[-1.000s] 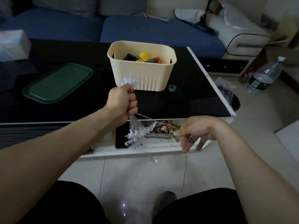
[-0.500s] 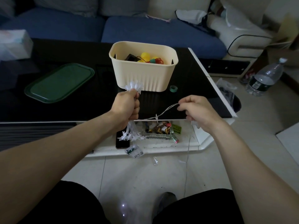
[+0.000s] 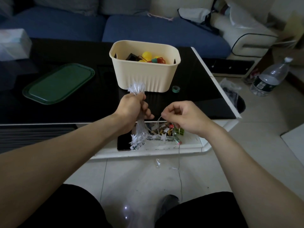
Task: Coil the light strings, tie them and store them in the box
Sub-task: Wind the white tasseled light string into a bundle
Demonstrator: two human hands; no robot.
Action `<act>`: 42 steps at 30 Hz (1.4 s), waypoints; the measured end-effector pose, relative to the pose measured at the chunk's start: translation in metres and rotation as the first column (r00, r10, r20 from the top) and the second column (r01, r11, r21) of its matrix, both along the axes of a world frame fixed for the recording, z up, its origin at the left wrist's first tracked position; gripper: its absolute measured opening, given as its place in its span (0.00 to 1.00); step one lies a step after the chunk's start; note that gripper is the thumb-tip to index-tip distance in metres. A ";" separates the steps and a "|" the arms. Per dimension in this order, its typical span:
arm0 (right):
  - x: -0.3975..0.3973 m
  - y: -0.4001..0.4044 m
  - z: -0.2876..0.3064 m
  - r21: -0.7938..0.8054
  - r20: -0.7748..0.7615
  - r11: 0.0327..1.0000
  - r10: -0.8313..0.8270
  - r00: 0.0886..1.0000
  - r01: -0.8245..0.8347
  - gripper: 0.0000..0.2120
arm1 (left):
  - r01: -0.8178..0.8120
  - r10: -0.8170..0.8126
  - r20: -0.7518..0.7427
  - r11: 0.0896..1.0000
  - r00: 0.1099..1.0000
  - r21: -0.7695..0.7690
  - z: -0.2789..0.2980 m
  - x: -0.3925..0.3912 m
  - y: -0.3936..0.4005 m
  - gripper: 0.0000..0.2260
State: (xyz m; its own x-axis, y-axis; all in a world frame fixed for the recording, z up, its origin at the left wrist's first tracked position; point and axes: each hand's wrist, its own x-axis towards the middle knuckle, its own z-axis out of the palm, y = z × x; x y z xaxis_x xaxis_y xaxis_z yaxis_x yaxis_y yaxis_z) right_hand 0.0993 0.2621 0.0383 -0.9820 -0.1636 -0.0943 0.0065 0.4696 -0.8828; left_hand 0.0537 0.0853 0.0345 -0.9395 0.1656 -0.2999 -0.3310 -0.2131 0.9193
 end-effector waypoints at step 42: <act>-0.003 -0.012 -0.021 -0.070 0.575 0.989 0.147 0.805 -0.130 0.12 | 0.038 -0.071 -0.117 0.963 0.991 -0.267 0.001 -0.002 -0.013 0.09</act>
State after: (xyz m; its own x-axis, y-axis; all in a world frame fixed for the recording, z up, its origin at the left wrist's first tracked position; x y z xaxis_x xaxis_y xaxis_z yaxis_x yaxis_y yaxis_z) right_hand 0.0968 0.2503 0.0169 -0.7149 -0.3042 -0.6296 0.4548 0.4816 -0.7491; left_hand 0.0519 0.0725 0.0359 -0.9639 0.1487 -0.2208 -0.2145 0.0572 0.9750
